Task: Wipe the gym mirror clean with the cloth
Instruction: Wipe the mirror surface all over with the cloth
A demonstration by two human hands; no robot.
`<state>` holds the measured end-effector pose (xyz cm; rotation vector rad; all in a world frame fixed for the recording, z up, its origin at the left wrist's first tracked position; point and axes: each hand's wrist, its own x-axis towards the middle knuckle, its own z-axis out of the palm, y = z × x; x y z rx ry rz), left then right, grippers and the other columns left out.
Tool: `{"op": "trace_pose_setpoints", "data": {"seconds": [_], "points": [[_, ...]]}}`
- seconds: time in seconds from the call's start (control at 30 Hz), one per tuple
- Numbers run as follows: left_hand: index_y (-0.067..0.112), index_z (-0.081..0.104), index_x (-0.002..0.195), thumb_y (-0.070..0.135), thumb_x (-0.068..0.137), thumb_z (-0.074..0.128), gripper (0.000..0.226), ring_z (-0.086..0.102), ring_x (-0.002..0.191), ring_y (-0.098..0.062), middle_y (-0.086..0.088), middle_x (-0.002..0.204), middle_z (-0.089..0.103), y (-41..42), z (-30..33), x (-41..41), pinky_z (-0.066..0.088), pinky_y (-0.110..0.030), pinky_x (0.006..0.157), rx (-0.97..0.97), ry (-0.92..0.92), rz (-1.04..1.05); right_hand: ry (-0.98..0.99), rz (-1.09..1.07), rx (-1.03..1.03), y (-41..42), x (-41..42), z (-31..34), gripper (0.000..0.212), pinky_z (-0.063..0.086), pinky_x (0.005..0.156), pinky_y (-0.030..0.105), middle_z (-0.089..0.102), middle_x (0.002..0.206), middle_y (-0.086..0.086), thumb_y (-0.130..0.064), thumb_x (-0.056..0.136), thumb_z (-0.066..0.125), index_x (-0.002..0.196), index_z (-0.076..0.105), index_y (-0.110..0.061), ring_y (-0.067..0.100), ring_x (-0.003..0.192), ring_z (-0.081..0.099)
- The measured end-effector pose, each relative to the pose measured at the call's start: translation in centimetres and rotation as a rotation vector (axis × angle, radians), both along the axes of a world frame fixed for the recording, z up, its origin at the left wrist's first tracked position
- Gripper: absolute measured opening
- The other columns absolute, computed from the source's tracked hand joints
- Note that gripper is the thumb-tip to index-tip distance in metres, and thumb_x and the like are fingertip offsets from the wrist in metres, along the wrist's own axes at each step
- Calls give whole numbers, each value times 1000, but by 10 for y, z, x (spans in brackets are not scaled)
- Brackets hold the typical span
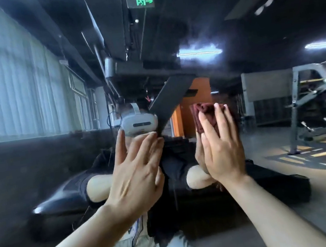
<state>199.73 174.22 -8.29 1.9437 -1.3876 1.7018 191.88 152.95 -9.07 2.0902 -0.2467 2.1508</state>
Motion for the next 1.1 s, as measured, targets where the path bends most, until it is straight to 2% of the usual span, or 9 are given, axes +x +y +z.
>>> {"op": "trace_pose_setpoints", "data": {"seconds": [0.17, 0.33, 0.47, 0.57, 0.73, 0.87, 0.97, 1.03, 1.1], "points": [[6, 62, 134, 23, 79, 60, 57, 45, 130, -27, -10, 137, 58, -33, 3, -17, 15, -65, 118, 46, -33, -8, -39, -106, 149, -64, -35, -25, 50, 23, 120, 56, 33, 158, 22, -30, 107, 26, 149, 46, -13, 42, 146, 28], [6, 64, 131, 24, 80, 57, 54, 45, 127, -26, -12, 135, 60, -32, 29, -16, 16, -66, 117, 22, -61, 44, -168, -51, 182, -48, -16, 11, 50, 25, 119, 54, 38, 153, 26, -33, 106, 32, 145, 52, -9, 44, 142, 31], [6, 63, 133, 29, 90, 43, 52, 54, 129, -29, -12, 138, 60, -15, 55, -5, 14, -63, 120, -34, -48, 91, -162, 16, 48, -15, 8, 71, 51, 26, 118, 56, 39, 152, 29, -34, 107, 30, 142, 54, -5, 47, 143, 32], [5, 58, 137, 30, 90, 49, 54, 53, 130, -28, -11, 140, 58, 6, 73, 6, 9, -61, 121, -106, -39, 138, -129, 38, -65, 26, 34, 120, 51, 23, 119, 58, 37, 152, 31, -33, 107, 30, 144, 52, -6, 50, 143, 31], [5, 59, 133, 35, 87, 43, 57, 56, 123, -30, -13, 135, 60, 56, 100, 25, 16, -63, 118, -237, 13, 222, -68, 77, -252, 118, 84, 177, 51, 23, 119, 58, 42, 148, 32, -31, 101, 37, 141, 56, -6, 51, 139, 36], [6, 62, 128, 37, 82, 41, 59, 61, 118, -34, -12, 130, 63, 95, 112, 40, 24, -66, 114, -316, 67, 292, 15, 27, -354, 174, 108, 193, 55, 19, 120, 53, 48, 146, 28, -32, 97, 30, 138, 60, -10, 47, 136, 42], [7, 64, 125, 36, 83, 44, 55, 62, 117, -35, -13, 128, 65, 106, 122, 44, 28, -66, 111, -316, 37, 337, 94, 53, -476, 177, 110, 204, 56, 26, 118, 52, 51, 144, 25, -31, 96, 29, 138, 61, -14, 45, 136, 44], [6, 65, 124, 30, 80, 59, 51, 63, 116, -35, -13, 127, 66, 100, 132, 43, 32, -67, 109, -284, -8, 330, 137, 82, -545, 155, 99, 211, 53, 34, 115, 52, 51, 146, 20, -31, 97, 32, 140, 59, -17, 43, 138, 44], [8, 65, 125, 31, 79, 59, 53, 64, 116, -32, -11, 128, 66, 89, 143, 40, 35, -67, 108, -234, -62, 312, 120, 70, -519, 120, 83, 222, 48, 38, 113, 52, 49, 149, 18, -27, 97, 40, 141, 58, -19, 41, 139, 42]]}}
